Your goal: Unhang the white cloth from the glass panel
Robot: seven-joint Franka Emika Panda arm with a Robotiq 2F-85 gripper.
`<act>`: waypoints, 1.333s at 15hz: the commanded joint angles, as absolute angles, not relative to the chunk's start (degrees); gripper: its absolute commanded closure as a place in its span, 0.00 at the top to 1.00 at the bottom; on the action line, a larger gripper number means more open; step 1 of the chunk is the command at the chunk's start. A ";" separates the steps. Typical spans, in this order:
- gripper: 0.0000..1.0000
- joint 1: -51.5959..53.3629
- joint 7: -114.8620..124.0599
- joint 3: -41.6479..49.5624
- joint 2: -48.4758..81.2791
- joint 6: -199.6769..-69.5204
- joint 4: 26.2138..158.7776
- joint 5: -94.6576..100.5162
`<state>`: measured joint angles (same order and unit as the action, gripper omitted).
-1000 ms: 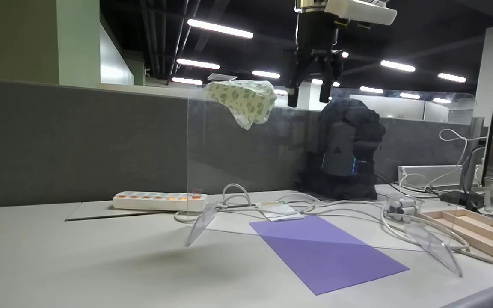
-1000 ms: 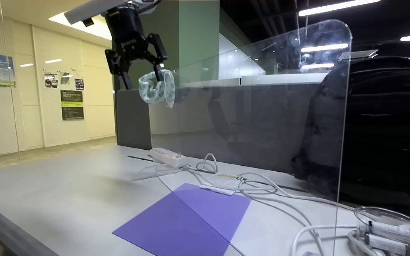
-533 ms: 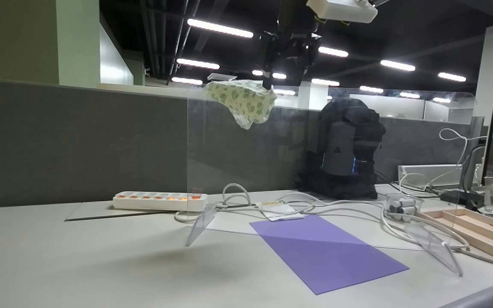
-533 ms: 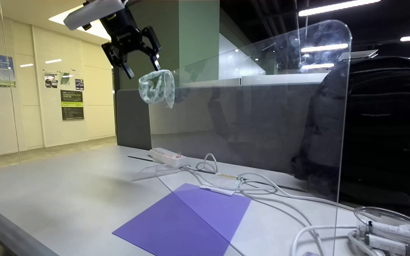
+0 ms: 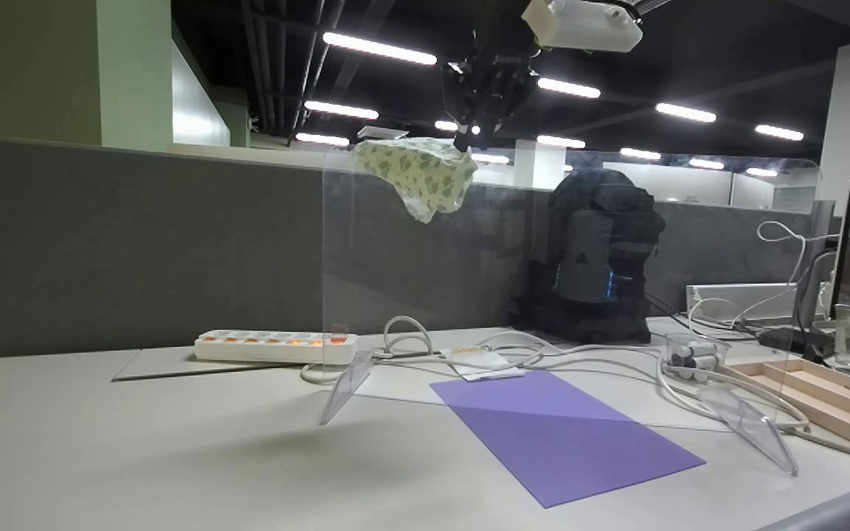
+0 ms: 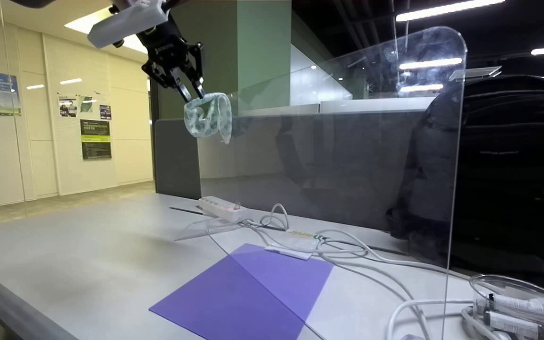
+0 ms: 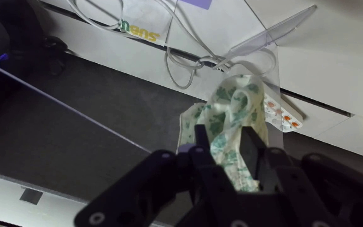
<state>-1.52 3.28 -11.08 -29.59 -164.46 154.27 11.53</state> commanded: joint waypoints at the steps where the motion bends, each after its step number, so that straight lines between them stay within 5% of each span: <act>1: 0.05 -2.74 5.98 -12.29 -30.58 -165.39 155.42 11.24; 13: 0.00 2.19 4.71 -10.14 -30.72 -156.76 155.70 5.04; 14: 0.26 2.47 4.89 -10.10 -30.76 -156.05 155.68 4.65; 20: 0.62 -0.15 6.38 -11.63 -31.16 -158.00 155.88 7.46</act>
